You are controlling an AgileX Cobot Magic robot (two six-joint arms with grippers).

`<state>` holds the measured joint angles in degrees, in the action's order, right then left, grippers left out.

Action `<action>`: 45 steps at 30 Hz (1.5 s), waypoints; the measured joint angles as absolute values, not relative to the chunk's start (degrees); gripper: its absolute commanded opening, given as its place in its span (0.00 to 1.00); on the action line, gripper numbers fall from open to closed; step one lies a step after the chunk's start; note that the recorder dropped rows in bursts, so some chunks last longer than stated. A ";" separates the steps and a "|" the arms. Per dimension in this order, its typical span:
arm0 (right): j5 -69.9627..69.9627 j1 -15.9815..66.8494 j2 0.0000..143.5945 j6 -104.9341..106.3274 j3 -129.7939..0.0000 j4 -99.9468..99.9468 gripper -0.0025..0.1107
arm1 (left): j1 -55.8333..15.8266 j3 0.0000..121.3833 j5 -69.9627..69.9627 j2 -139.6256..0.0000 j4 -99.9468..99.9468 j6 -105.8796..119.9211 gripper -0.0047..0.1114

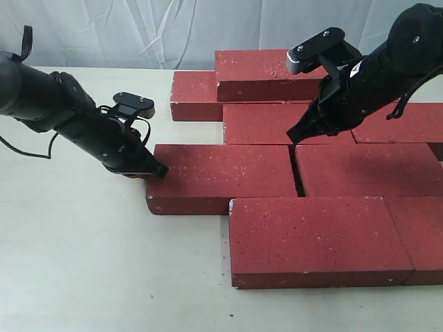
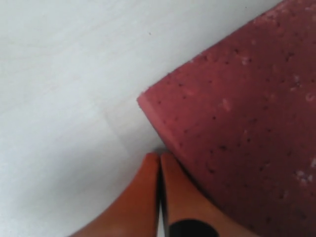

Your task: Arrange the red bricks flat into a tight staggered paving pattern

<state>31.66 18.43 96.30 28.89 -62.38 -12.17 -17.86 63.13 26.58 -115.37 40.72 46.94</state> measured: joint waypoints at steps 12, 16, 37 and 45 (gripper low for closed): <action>31.66 18.43 96.30 28.89 -62.38 -12.17 0.01 | -20.50 63.25 24.68 -115.58 40.44 46.94 0.04; 31.66 18.43 96.30 28.89 -62.38 -12.17 0.01 | -20.63 63.25 24.45 -115.58 40.07 46.94 0.04; 31.66 18.43 96.30 28.89 -62.38 -12.17 0.01 | -14.52 63.51 24.62 -113.57 35.17 45.28 0.04; 24.92 18.43 96.30 28.89 -62.38 -12.17 0.01 | -13.62 63.51 24.49 -108.55 38.56 45.80 0.04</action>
<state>24.92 18.43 96.30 28.89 -62.38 -12.17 -13.62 63.51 24.49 -108.55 38.56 45.80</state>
